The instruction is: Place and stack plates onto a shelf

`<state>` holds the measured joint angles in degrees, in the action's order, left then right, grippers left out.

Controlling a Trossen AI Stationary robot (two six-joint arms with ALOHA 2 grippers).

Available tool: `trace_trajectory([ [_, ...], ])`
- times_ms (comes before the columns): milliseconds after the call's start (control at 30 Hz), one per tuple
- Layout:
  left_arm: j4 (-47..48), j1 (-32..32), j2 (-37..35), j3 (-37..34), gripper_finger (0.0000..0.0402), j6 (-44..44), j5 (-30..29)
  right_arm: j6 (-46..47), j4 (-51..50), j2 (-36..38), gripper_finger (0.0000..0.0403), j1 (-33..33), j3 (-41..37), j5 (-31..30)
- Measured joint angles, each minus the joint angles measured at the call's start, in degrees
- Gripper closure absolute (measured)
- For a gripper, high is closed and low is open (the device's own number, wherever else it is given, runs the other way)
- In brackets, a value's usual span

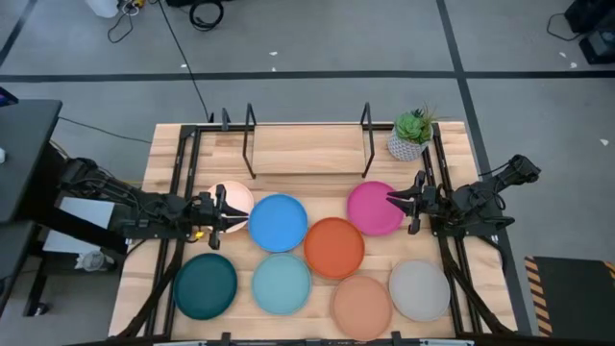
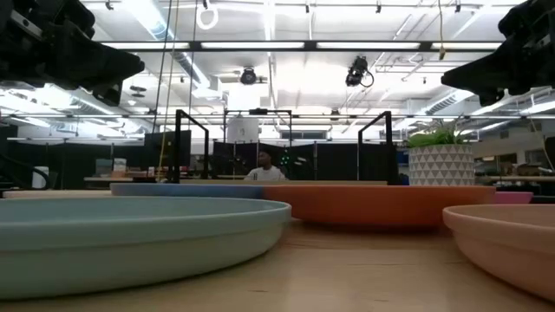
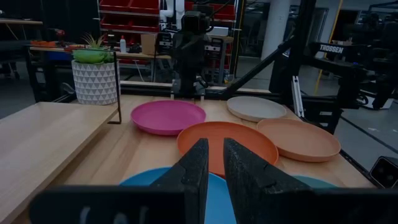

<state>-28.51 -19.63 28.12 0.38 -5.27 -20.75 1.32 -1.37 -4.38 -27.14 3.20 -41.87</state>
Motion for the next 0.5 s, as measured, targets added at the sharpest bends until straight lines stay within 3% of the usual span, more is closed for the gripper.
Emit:
trace_trajectory([
  [500, -0.36, -0.01, 0.0, -0.02, 0.0347, -0.26, -0.02, -0.01, 0.01, 0.0, 0.0332, 0.01, 0.0, -0.01],
])
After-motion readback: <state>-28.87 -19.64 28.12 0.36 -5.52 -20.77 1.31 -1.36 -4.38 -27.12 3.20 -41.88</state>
